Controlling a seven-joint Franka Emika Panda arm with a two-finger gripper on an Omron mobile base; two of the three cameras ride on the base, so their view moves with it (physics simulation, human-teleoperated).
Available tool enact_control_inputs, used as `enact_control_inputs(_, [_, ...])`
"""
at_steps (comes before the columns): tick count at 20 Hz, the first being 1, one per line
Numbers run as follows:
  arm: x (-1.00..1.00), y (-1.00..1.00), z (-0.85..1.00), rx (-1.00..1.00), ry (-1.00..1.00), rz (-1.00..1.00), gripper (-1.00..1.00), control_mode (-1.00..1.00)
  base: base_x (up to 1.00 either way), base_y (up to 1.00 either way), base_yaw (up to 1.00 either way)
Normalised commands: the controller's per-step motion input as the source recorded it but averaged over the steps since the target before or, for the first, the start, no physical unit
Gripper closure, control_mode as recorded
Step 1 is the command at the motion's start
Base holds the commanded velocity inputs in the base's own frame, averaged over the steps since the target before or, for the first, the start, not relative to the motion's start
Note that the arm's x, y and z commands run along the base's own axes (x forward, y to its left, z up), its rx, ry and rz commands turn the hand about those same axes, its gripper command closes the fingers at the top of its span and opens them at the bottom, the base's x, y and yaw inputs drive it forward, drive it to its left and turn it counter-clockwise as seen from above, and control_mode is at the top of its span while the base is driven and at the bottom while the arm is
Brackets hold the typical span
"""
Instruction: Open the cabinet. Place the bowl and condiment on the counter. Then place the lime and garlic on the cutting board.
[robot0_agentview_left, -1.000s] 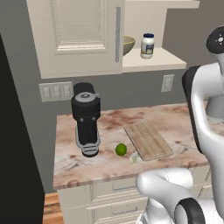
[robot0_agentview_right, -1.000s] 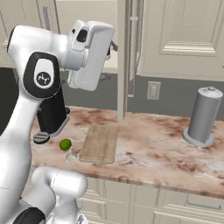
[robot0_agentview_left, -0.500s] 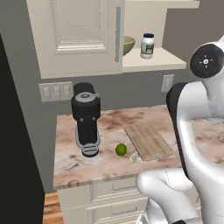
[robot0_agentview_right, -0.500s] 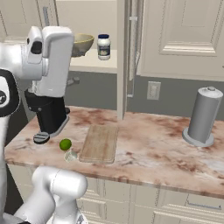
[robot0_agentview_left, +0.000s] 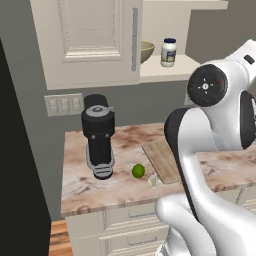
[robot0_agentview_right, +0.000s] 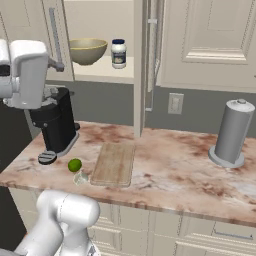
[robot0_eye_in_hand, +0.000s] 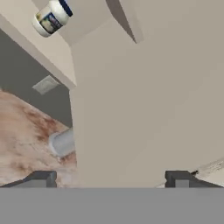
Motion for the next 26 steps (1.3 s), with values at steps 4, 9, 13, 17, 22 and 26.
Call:
enact_control_inputs(4, [-0.16, 0.47, 0.01, 0.31, -0.23, 0.0, -1.0, -1.0, 0.0, 0.0, 0.0])
enact_control_inputs(9, [-0.13, 0.45, 0.0, 0.31, -0.23, 0.0, -1.0, -1.0, 0.0, 0.0, 0.0])
enact_control_inputs(13, [0.0, 0.35, 0.02, 0.32, -0.24, 0.0, -1.0, -1.0, 0.0, 0.0, 0.0])
enact_control_inputs(17, [0.03, 0.24, 0.02, 0.29, -0.23, 0.0, -1.0, -1.0, 0.0, 0.0, 0.0])
enact_control_inputs(22, [0.28, 0.18, 0.0, 0.12, -0.15, 0.01, -1.0, -1.0, 0.0, 0.0, 0.0])
enact_control_inputs(26, [0.27, 0.0, 0.0, 0.08, -0.13, 0.02, -1.0, -1.0, 0.0, 0.0, 0.0])
